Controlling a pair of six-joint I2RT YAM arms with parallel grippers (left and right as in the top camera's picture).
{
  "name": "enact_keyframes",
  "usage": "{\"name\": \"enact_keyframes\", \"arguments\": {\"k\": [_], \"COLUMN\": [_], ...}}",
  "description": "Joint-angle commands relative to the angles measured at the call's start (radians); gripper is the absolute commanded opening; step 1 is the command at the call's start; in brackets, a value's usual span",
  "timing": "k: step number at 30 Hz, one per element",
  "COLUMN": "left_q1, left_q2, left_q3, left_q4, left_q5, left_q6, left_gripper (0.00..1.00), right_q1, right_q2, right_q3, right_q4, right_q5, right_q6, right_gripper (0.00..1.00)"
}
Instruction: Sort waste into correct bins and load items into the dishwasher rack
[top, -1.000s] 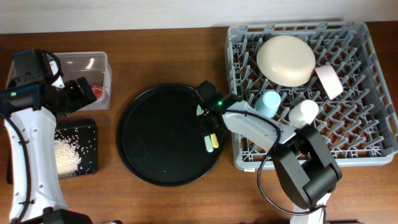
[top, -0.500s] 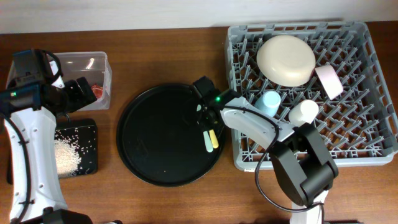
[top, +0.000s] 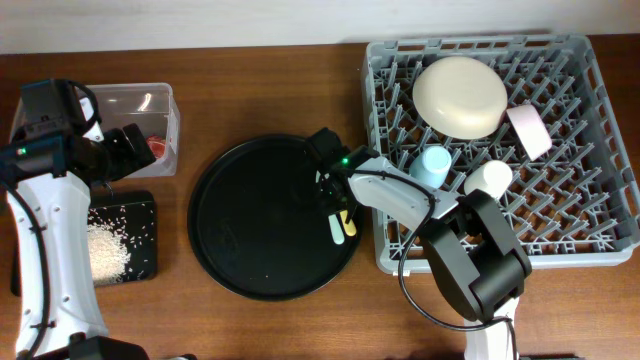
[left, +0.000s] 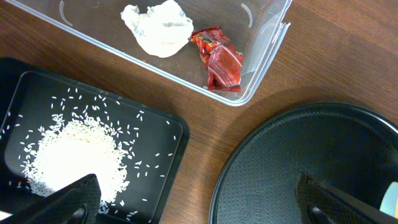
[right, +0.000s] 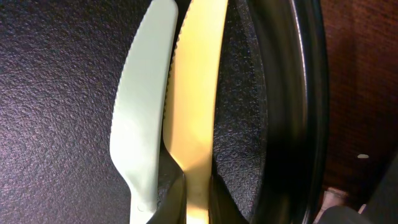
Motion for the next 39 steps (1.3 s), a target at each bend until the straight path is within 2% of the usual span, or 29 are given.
{"name": "enact_keyframes", "arguments": {"k": [1,13,20,24,31,35,36,37,39], "left_q1": [0.003,0.003,0.003,0.003,0.003,0.003,0.003,0.003,0.003], "left_q2": [-0.016,-0.016,-0.016,-0.016,-0.016,-0.016,-0.016,-0.016,-0.016], "left_q3": [0.012,0.012,0.012,0.012,0.012,0.012,0.012,0.012,0.012], "left_q4": [0.001,0.001,0.001,0.001,0.001,0.001,0.001,0.001,0.001], "left_q5": [-0.006,-0.006,-0.006,-0.006,-0.006,-0.006,-0.006,-0.006,-0.006], "left_q6": [-0.002,-0.002,-0.002,-0.002,-0.002,-0.002,-0.002,-0.002,-0.002], "left_gripper": [0.99,0.99,0.99,0.99,1.00,0.99,0.99,0.99,1.00], "right_q1": [0.004,0.004,-0.021,-0.055,-0.041,0.024,0.032,0.032,0.031], "right_q2": [0.019,-0.110,-0.230,-0.273,-0.269,-0.232,-0.224,-0.218,-0.209], "right_q3": [-0.029,0.080,0.235,0.254,0.171,0.019,-0.020,-0.047,-0.104], "right_q4": [-0.015,-0.081,-0.238,-0.300,-0.352,-0.183,-0.126,-0.092,-0.035], "right_q5": [-0.001,0.006,0.009,-0.047,-0.256,-0.258,-0.246,-0.229,-0.175], "right_q6": [-0.005,-0.006,-0.002,-0.006,-0.002,-0.002,-0.001,-0.001,0.007], "right_gripper": [0.04,0.04,0.04,0.05,0.17,0.25,0.31,0.32,0.42]}}
